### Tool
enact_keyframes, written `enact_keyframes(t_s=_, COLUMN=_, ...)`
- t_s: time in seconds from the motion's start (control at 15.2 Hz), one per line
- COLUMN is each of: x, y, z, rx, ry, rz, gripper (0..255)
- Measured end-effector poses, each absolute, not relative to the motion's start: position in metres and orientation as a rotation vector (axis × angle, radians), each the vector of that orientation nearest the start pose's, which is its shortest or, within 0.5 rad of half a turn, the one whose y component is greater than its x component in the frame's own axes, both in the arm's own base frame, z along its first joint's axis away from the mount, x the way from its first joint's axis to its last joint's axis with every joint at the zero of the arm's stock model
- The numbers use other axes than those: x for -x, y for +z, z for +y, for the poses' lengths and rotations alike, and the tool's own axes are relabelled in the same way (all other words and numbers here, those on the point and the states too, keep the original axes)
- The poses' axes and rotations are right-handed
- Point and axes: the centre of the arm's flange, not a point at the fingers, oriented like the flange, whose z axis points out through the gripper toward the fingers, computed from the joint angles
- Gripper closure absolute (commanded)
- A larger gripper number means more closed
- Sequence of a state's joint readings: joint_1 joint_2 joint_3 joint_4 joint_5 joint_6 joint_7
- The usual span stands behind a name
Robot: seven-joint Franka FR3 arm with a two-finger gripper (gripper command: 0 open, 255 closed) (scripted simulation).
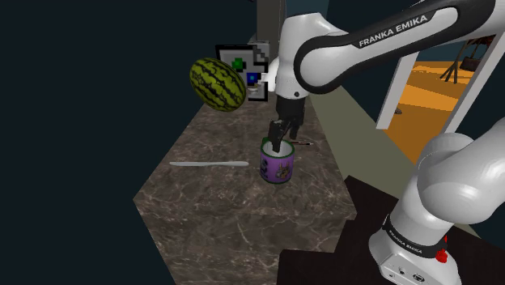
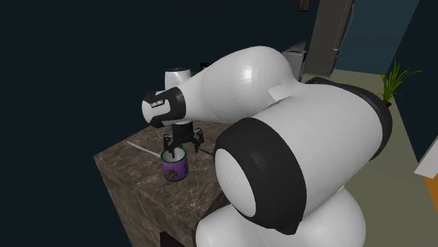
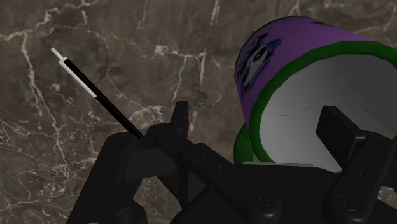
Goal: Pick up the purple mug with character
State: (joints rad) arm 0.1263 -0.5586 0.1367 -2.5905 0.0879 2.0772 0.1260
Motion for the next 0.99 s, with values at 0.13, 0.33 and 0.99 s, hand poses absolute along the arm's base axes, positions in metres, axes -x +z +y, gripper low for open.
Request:
enact_keyframes(t_s=0.13, x=-0.363, y=0.441, z=0.103, rx=3.125, ry=-0.064, rz=-0.12, gripper=255)
enact_keyframes(t_s=0.33, x=-0.363, y=0.441, z=0.103, rx=3.125, ry=-0.065, rz=-0.121, gripper=255)
enact_keyframes(t_s=0.99, x=-0.363, y=0.455, z=0.104, rx=3.125, ry=-0.064, rz=-0.12, gripper=255)
